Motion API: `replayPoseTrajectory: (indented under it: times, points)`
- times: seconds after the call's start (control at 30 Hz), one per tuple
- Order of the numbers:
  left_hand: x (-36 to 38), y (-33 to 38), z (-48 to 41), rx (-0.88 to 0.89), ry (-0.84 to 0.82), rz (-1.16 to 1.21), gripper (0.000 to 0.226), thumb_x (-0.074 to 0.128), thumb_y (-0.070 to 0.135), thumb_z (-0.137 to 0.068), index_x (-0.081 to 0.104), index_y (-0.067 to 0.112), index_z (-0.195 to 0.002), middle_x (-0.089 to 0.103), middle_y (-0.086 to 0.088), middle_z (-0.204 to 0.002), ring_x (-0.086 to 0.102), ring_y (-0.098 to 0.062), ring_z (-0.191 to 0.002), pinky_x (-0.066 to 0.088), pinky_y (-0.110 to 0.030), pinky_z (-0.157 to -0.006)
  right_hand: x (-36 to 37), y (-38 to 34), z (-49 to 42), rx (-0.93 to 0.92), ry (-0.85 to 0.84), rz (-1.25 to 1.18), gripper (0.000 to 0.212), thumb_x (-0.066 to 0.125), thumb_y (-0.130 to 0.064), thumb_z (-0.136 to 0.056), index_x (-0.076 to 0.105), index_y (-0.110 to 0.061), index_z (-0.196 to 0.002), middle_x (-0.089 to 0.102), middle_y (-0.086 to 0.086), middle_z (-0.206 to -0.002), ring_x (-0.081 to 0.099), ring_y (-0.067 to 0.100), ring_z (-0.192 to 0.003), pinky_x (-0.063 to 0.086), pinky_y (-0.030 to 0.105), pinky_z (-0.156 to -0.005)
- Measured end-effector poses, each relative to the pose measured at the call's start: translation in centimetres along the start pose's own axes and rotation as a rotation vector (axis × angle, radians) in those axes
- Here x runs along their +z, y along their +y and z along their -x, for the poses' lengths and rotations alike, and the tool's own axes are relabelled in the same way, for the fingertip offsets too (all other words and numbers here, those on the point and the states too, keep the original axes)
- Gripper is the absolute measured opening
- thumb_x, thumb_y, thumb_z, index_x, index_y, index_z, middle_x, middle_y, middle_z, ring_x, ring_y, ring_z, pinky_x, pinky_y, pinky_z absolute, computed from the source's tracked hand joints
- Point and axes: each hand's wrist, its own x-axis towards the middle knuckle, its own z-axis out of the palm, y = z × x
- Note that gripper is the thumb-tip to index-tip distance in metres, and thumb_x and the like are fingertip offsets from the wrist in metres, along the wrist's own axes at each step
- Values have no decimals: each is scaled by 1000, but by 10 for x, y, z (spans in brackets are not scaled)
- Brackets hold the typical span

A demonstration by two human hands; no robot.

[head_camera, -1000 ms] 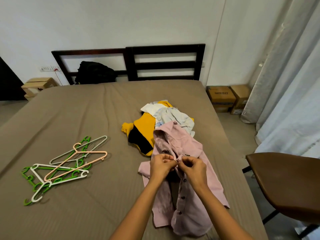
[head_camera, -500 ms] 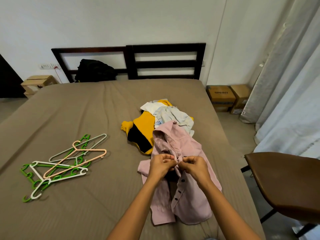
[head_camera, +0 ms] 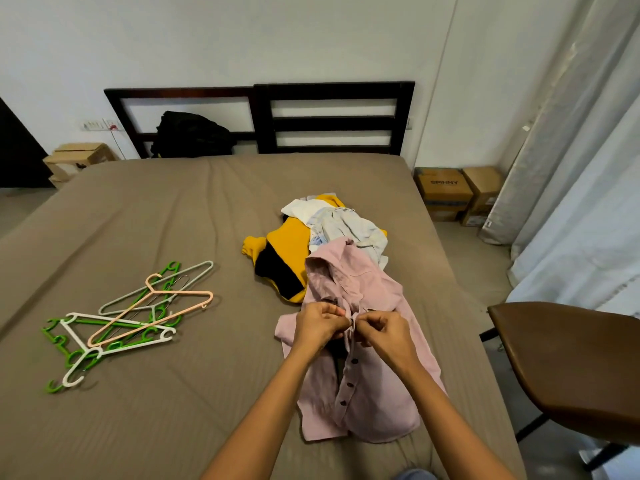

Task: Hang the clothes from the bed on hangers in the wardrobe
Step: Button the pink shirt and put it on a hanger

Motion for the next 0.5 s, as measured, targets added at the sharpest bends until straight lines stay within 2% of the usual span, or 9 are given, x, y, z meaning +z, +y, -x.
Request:
replayPoseTrajectory:
  times: [0.1,0.17,0.33,0.5]
  points:
    - [2,1,2,27,10,-14,12,75,2,-72,65,9,-72,68,-9,-67,62,-17,-57,58,-35,-66,4,-1,4,67,69,-153,20,56,4,-84,72,2,-72,66,15,-61,61,18,-53,56,34,-58]
    - [4,1,4,32,24,-18,12,74,1,-72,64,8,-70,66,-7,-63,61,-15,-53,58,-35,-65,7,-2,6,111,116,-202,16,60,4,-82,72,1,-72,66,19,-63,59,20,-53,53,35,-57]
    - [5,2,6,12,62,-11,7,73,2,-74,66,1,-77,64,-5,-60,59,-9,-46,57,-24,-55,13,3,7,147,161,-157,10,68,-4,-79,76,-9,-77,72,6,-68,68,23,-63,58,38,-61]
    - [13,1,4,-91,100,130,8,68,5,-78,67,7,-70,66,-6,-66,63,-14,-57,55,-22,-55,18,-1,7,75,247,87,6,71,-15,-76,75,-18,-75,72,-4,-69,67,12,-63,57,34,-65]
